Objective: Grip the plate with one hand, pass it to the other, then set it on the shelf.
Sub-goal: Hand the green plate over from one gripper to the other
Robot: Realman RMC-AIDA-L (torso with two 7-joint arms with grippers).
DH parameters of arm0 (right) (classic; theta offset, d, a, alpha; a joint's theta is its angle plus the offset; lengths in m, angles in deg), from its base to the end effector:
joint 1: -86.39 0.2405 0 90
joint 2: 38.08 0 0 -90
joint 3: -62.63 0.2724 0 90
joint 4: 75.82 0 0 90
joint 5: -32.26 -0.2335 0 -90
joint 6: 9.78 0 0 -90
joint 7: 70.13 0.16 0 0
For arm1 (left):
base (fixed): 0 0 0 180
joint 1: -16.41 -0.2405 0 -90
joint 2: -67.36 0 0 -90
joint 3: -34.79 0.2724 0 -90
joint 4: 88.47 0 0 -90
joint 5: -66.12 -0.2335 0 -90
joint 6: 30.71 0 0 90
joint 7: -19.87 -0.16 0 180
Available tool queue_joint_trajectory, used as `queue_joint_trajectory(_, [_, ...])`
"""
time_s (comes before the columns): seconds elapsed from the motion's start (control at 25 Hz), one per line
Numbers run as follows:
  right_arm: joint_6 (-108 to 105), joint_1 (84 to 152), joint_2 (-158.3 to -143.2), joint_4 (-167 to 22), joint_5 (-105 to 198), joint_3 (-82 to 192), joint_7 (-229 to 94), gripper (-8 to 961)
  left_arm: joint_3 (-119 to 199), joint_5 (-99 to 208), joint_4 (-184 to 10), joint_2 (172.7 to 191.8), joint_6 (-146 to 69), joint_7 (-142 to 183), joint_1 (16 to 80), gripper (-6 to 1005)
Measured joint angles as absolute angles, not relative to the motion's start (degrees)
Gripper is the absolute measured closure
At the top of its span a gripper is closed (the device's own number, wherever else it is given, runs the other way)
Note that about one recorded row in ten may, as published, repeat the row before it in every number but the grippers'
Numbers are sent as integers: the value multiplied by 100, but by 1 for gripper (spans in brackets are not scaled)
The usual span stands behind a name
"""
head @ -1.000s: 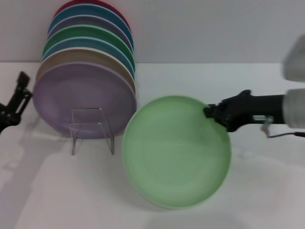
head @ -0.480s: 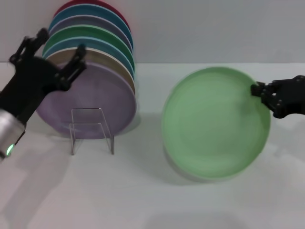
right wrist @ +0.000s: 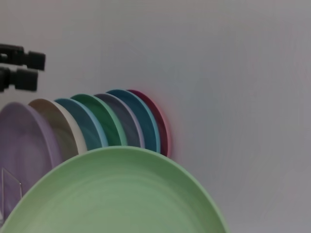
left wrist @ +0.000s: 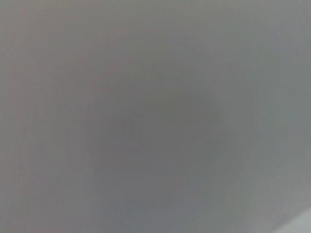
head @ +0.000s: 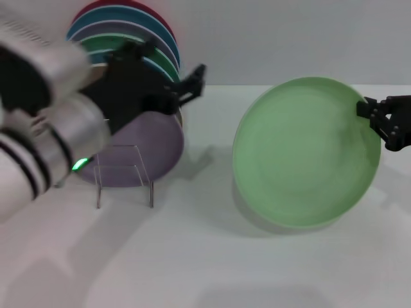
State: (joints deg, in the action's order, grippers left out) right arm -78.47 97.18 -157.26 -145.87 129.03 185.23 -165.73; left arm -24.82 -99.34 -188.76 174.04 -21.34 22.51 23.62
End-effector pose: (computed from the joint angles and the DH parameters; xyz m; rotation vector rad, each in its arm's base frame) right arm 0.2854 0.3655 0.0684 -2.2954 0.4008 0.5115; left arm -0.1165 0.3501 -0.0189 -2.1362 -0.3429 -0.5794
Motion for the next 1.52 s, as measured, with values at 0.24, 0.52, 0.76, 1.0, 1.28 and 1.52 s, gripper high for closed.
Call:
queue_joint_trajectory(0.24, [-7831,9713,-15723,-14596,12912,18528,-16713,935,-2609,-9780,-19161,17825,-732,1713,2779,209])
queue_joint_trajectory(0.52, [-7826,9667,-15717,-14583,12998,18532,-16782,935,-3223,-8845,-19277,18499,223,166,2882,211])
queue_joint_trajectory(0.76, [-7820,9616,-15727,-14565,13074,18532,-16890,932,-3453,-8206,-19342,18499,579,-196,2944,213])
queue_joint_trajectory(1.0, [-7855,9635,-15726,-14596,13066,18511,-16892,922,-3534,-7747,-19284,18543,908,-543,3006,215])
queue_joint_trajectory(1.28, [-8018,9686,-15726,-14628,13031,18438,-16892,910,-3439,-7704,-18929,18548,919,-559,3196,216])
queue_joint_trajectory(1.52, [-8097,9689,-15731,-14646,12946,18412,-16854,900,-3323,-7683,-18650,18563,915,-563,3382,218])
